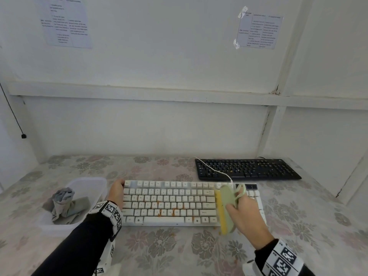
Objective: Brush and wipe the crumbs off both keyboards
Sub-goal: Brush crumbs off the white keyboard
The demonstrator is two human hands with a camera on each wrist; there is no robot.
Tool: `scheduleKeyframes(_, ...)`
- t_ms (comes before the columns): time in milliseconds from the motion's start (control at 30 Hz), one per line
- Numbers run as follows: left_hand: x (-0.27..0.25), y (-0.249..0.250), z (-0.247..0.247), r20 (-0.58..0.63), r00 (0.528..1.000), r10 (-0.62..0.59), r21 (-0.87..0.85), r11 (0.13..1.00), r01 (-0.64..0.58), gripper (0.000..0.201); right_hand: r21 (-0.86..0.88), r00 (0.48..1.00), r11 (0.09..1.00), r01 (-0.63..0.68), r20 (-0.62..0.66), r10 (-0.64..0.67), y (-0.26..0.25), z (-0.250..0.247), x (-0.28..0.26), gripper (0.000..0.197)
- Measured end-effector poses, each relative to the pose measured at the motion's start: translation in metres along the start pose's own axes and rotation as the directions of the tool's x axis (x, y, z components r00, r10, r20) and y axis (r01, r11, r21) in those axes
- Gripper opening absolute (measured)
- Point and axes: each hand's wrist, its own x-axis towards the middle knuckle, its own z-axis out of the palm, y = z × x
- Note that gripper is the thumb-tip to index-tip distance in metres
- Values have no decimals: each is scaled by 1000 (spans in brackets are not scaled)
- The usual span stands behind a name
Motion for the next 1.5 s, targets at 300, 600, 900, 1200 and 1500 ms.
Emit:
scheduleKeyframes(300, -1, 0, 1, -11, 1000, -6, -4, 1000, 6, 40, 112, 960, 968, 223, -199, -198, -1, 1, 11, 21)
scheduleKeyframes(600, -5, 0, -1, -6, 1000, -12, -1, 1000, 12, 43, 36, 1000, 999, -5, 23, 4, 2, -3, 1, 41)
scheduleKeyframes(900, -7, 2, 1, -9, 1000, -24, 3, 1000, 24, 41, 127, 990, 987, 99, -116, -85, -5, 7, 14, 25)
scheduleKeyframes(1200, -3, 0, 0, -19, 1000, -7, 29, 1000, 7, 43, 9, 995, 1000, -6, 96, 6, -3, -2, -8, 38)
scheduleKeyframes(1500, 1, -1, 0, -8, 1000, 10, 21, 1000, -10, 43, 79, 975, 986, 148, -177, -132, -1, -5, 13, 16)
